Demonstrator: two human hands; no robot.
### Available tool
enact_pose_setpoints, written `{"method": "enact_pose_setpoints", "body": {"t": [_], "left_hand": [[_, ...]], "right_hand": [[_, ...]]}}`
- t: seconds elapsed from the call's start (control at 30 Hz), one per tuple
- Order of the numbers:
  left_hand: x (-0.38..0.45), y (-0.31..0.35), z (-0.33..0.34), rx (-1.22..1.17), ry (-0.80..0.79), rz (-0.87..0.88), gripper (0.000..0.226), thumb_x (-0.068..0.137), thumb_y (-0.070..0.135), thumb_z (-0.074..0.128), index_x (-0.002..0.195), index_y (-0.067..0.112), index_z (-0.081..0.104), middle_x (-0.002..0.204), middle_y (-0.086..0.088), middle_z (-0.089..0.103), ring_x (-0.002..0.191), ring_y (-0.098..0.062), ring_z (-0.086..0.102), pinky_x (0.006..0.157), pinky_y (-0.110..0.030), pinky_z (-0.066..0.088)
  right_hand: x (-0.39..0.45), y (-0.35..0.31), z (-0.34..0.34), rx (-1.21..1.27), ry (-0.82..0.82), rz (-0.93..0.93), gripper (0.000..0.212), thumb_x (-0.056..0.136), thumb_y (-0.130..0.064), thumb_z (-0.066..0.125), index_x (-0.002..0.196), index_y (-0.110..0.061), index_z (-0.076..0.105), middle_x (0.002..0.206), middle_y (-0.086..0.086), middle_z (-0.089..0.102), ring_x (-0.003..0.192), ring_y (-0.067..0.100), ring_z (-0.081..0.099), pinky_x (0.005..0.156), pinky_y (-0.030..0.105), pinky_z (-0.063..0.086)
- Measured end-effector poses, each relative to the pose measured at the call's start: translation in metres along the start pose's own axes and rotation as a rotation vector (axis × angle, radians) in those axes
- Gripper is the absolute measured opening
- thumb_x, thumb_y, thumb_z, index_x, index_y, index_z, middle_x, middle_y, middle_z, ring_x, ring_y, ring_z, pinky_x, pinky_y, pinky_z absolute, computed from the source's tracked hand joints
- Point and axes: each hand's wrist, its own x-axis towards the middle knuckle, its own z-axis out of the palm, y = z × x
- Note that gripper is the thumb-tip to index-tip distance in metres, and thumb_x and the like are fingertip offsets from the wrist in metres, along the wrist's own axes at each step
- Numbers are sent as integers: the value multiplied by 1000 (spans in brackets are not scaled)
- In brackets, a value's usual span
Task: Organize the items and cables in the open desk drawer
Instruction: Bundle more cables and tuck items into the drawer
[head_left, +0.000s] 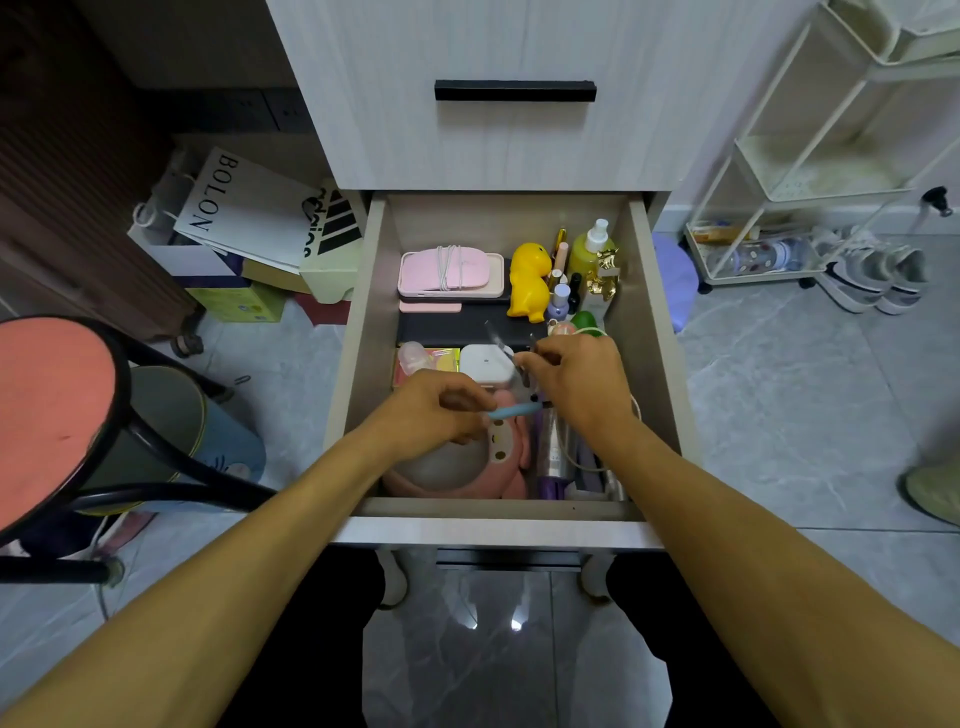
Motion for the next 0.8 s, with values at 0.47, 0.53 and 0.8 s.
{"method": "enact_pose_setpoints", "body": {"t": [0.47,0.53,0.8], "left_hand": [[6,6,-3,607,117,128,27,94,15,61,120,18,68,116,-1,66,85,-6,55,83,-18,44],[1,7,-3,569,101,135,34,90,18,65,124,21,64,114,1,67,85,-5,59,81,-18,47],[-5,4,-18,903,197,31,20,90,16,56,101,17,73,98,-5,68,96,-27,64,83,-35,52]], "right_hand": [[-3,-8,5,205,-153,26,19,88,-22,70,81,-5,75,67,7,67,54,11,55,54,22,43],[-3,-14,7,174,-184,28,21,88,-23,70,79,-5,75,65,6,66,54,9,53,54,23,43],[1,-27,18,-107,-402,-143,24,90,-30,63,99,-9,71,95,11,68,92,27,61,76,37,49]]}}
